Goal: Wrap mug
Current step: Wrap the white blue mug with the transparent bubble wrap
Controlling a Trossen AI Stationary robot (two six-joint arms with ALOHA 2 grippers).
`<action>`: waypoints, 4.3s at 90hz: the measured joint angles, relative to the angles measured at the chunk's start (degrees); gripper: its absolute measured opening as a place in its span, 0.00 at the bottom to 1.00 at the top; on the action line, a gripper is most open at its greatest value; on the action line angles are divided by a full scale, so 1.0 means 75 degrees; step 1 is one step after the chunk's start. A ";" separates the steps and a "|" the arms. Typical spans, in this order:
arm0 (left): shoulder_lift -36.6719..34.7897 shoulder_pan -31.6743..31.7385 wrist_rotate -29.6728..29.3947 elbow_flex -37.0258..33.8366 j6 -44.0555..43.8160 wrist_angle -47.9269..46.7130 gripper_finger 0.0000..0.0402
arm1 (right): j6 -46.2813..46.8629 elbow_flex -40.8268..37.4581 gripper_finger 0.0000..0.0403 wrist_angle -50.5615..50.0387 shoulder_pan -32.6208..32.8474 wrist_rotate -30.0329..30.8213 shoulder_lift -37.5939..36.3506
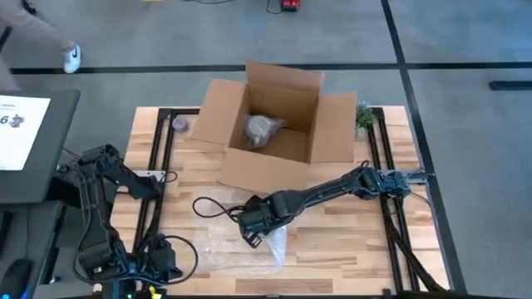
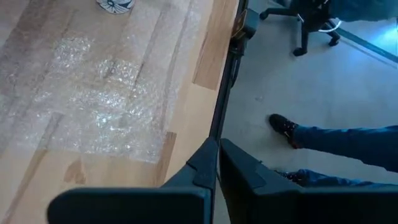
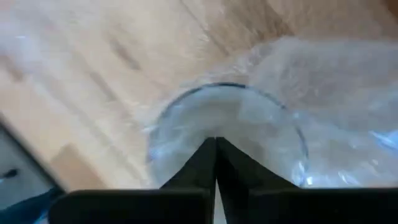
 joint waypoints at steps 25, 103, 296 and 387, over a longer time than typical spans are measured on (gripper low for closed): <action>0.0000 -0.0001 -0.0012 0.0003 0.0000 -0.0003 0.00 | 0.0169 0.0126 0.00 0.0043 -0.0023 0.1304 -0.0256; 0.0007 -0.0001 -0.0085 0.0000 0.0000 -0.0006 0.00 | 0.0654 -0.2204 0.00 0.1412 0.0239 0.0272 0.0000; 0.0017 -0.0001 -0.0277 0.0002 -0.0003 0.0156 0.00 | -0.0137 0.0069 0.00 -0.0288 0.0290 -0.0347 0.0280; 0.0017 0.0002 -0.0273 0.0000 0.0005 0.0166 0.00 | 0.0033 0.0051 0.00 -0.0202 0.0282 0.0188 0.1121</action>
